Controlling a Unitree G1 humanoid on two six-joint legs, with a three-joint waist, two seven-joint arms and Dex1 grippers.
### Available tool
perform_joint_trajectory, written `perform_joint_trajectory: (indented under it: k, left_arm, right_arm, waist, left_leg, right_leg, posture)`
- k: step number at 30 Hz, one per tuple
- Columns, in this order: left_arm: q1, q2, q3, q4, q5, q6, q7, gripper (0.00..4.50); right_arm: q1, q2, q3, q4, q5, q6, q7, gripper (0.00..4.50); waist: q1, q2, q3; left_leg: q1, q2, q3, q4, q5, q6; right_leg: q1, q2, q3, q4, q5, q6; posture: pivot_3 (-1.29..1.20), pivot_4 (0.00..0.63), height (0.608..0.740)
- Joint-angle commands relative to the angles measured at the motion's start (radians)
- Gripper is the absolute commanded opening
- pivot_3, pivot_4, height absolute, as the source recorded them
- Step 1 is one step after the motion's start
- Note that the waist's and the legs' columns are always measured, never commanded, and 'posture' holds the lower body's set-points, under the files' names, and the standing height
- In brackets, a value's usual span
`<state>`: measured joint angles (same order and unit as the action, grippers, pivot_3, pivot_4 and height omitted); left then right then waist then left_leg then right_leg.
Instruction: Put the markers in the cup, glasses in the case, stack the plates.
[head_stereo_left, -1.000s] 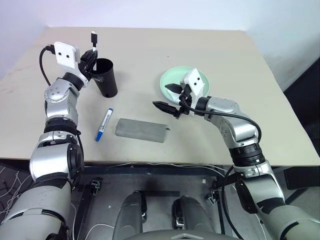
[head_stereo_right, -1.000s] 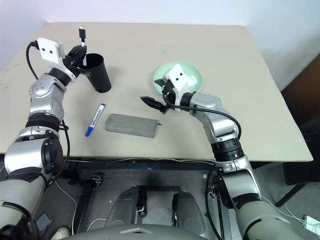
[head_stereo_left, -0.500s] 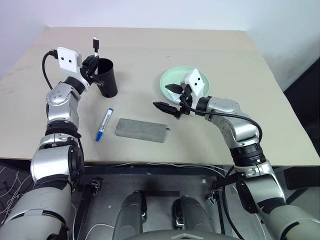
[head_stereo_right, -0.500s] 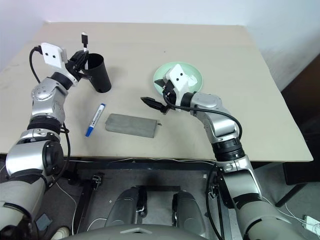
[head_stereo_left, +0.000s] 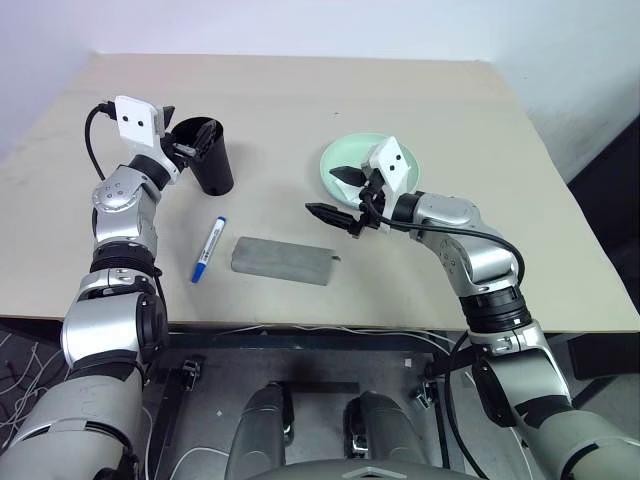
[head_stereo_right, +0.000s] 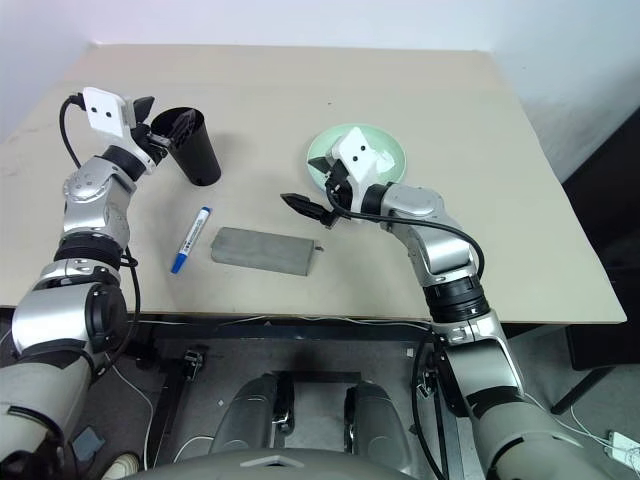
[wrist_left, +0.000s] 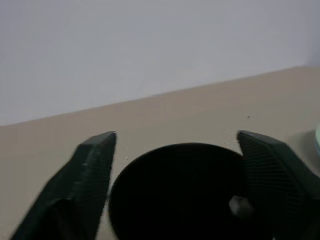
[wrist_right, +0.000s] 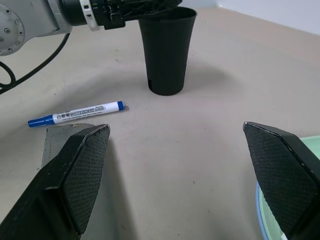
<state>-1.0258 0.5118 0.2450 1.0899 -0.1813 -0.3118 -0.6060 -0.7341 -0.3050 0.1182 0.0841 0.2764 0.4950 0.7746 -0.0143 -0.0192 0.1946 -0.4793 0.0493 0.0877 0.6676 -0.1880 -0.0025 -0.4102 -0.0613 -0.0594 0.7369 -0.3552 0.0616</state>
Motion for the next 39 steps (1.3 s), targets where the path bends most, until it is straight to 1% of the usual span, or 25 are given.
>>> perform_joint_trajectory:
  k: [1,4,6,8,9,11,13,16,18,23,27,33,39]
  left_arm:
    - [0.004,0.027,-0.001,-0.087,-0.004,0.009,-0.017,4.29]
    - [0.045,0.052,0.013,-0.219,-0.050,0.109,-0.073,4.29]
    - [0.105,0.087,-0.001,-0.376,-0.061,0.216,-0.102,4.29]
    - [0.203,0.136,-0.009,-0.650,-0.090,0.453,-0.080,4.29]
    - [0.248,0.157,-0.004,-0.786,-0.128,0.593,-0.065,4.29]
    - [0.317,0.201,-0.001,-0.990,-0.181,0.844,-0.030,4.29]
    - [0.363,0.244,0.011,-1.133,-0.230,1.112,0.020,4.29]
    - [0.397,0.272,0.037,-1.289,-0.292,1.351,0.073,4.29]
    - [0.404,0.272,0.050,-1.354,-0.314,1.470,0.110,4.29]
    - [0.448,0.249,0.045,-1.420,-0.300,1.603,0.195,4.29]
    - [0.501,0.220,0.009,-1.453,-0.288,1.696,0.253,4.29]
    - [0.515,0.171,0.002,-1.408,-0.273,1.706,0.285,4.29]
    - [0.476,0.118,-0.056,-1.265,-0.235,1.672,0.305,4.29]
  right_arm:
    - [-0.011,-0.005,0.002,-0.022,-0.003,-0.020,0.004,4.50]
    - [-0.009,-0.006,0.000,-0.021,-0.001,-0.020,0.006,4.50]
    - [-0.008,-0.010,-0.004,-0.019,0.002,-0.017,0.006,4.50]
    - [-0.006,-0.017,-0.010,-0.009,0.003,-0.018,0.010,4.50]
    - [-0.006,-0.020,-0.011,-0.003,0.003,-0.021,0.012,4.50]
    - [-0.009,-0.024,-0.012,0.011,0.002,-0.026,0.015,4.50]
    - [-0.016,-0.028,-0.015,0.028,0.003,-0.030,0.018,4.50]
    - [-0.028,-0.033,-0.018,0.051,0.001,-0.038,0.027,4.50]
    - [-0.037,-0.038,-0.016,0.070,-0.003,-0.049,0.035,4.50]
    - [-0.055,-0.045,-0.010,0.105,-0.016,-0.075,0.053,4.50]
    - [-0.063,-0.043,-0.007,0.120,-0.027,-0.087,0.059,4.50]
    - [-0.057,-0.040,-0.007,0.119,-0.039,-0.090,0.057,4.50]
    - [-0.051,-0.037,-0.006,0.113,-0.049,-0.086,0.045,4.50]
  waist:
    - [0.000,0.000,0.000]
    - [-0.001,0.000,0.000]
    - [-0.007,0.000,0.000]
    - [-0.010,0.000,0.000]
    - [-0.010,0.000,0.000]
    - [-0.006,0.000,0.000]
    - [-0.001,0.000,0.000]
    - [0.000,0.000,0.000]
    - [0.000,0.000,0.000]
    - [-0.003,0.000,0.000]
    - [-0.002,0.000,0.000]
    - [0.001,0.000,0.000]
    - [0.001,0.000,0.000]
  left_leg:
    - [0.000,0.000,0.000,0.000,0.000,0.000]
    - [0.000,0.000,0.000,0.000,0.000,0.000]
    - [0.000,0.000,0.000,0.000,0.000,-0.001]
    - [0.000,0.001,0.000,-0.001,0.001,-0.001]
    - [0.000,0.001,0.000,-0.001,0.001,-0.001]
    - [0.000,0.001,0.000,-0.001,0.001,-0.002]
    - [0.001,0.000,-0.001,0.000,0.001,-0.001]
    - [0.002,0.000,-0.002,0.000,0.001,0.003]
    - [0.002,0.000,-0.003,0.000,0.002,0.004]
    - [0.002,0.000,-0.003,0.000,0.004,0.004]
    - [0.002,0.001,-0.003,-0.001,0.005,0.004]
    - [0.001,0.000,-0.003,-0.001,0.004,0.004]
    - [0.001,0.000,-0.003,-0.001,0.004,0.004]
  right_leg:
    - [0.000,0.000,0.000,0.000,0.000,0.000]
    - [0.000,0.000,0.000,0.000,0.000,0.000]
    - [0.000,0.000,0.000,0.000,0.000,0.000]
    - [0.000,0.000,0.001,0.000,0.000,0.000]
    - [0.000,0.000,0.001,0.000,0.000,0.000]
    - [0.000,0.000,0.002,0.000,0.000,0.000]
    - [0.001,0.000,0.001,0.000,0.000,0.000]
    - [0.002,0.000,0.001,0.000,0.001,0.001]
    - [0.002,0.000,0.000,0.001,0.002,0.002]
    - [0.002,0.000,0.001,0.001,0.004,0.001]
    - [0.002,0.000,0.001,0.000,0.004,0.001]
    - [0.001,-0.001,0.001,0.000,0.005,0.001]
    - [0.001,-0.001,0.001,0.000,0.005,0.001]
  posture:
    - [0.00,0.150,0.681]
    - [0.00,0.150,0.681]
    - [0.00,0.150,0.681]
    - [0.00,0.150,0.681]
    - [0.00,0.150,0.681]
    - [0.00,0.150,0.681]
    - [0.00,0.150,0.681]
    - [0.00,0.150,0.681]
    - [0.00,0.150,0.681]
    - [0.00,0.150,0.681]
    - [0.00,0.150,0.681]
    - [0.00,0.150,0.681]
    - [0.00,0.150,0.681]
